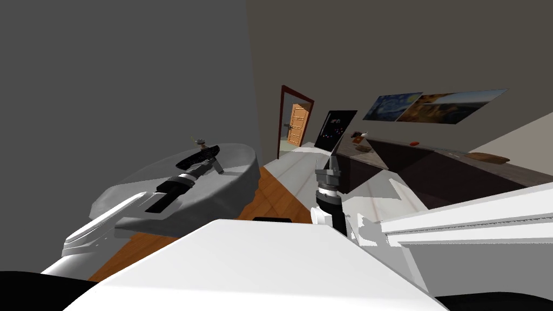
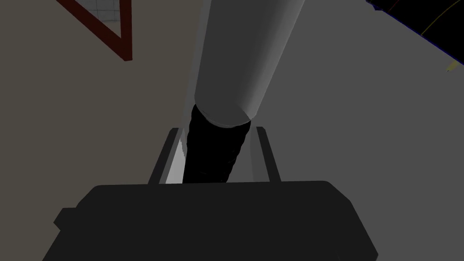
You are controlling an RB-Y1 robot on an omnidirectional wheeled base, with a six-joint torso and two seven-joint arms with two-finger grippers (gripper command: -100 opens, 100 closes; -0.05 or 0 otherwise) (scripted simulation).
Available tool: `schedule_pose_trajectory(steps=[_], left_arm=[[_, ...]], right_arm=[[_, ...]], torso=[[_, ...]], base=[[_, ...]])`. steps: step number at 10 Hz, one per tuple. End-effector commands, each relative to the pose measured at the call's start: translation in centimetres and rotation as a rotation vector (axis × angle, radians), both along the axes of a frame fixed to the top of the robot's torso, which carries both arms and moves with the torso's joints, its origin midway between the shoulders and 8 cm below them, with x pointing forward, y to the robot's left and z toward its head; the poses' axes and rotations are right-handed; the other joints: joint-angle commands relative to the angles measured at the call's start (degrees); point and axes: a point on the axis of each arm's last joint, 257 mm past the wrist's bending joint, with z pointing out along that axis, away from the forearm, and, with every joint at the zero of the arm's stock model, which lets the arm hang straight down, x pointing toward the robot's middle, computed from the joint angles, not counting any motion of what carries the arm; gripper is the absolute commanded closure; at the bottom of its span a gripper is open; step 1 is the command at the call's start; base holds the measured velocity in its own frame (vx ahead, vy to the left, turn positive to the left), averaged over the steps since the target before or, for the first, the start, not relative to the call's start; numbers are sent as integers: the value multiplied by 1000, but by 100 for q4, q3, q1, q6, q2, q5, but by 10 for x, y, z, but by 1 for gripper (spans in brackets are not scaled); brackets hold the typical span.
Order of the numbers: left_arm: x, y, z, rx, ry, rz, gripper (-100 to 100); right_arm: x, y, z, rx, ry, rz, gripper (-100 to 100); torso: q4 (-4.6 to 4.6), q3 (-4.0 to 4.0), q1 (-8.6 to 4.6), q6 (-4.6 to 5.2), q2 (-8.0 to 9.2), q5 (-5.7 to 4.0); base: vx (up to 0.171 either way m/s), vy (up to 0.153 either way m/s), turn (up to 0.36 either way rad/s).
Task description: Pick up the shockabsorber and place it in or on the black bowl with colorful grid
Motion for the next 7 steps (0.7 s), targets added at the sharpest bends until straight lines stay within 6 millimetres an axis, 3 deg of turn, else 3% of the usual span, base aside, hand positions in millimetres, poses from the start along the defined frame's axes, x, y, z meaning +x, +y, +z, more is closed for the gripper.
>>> schedule_pose_trajectory(steps=[1,6,7], left_arm=[[0,20,1,-1,1,37,100],[-3,87,22,4,-9,171,100],[-3,87,22,4,-9,171,100]], right_arm=[[0,0,0,0,0,0,0],[0,0,0,0,0,0,0],[0,0,0,0,0,0,0]], torso=[[0,0,0,0,0,0],[-5,-14,5,0,-24,-1],[-5,-14,7,-2,-24,-2]], base=[[-81,71,-50],[-61,84,-66],[-46,62,-21]])
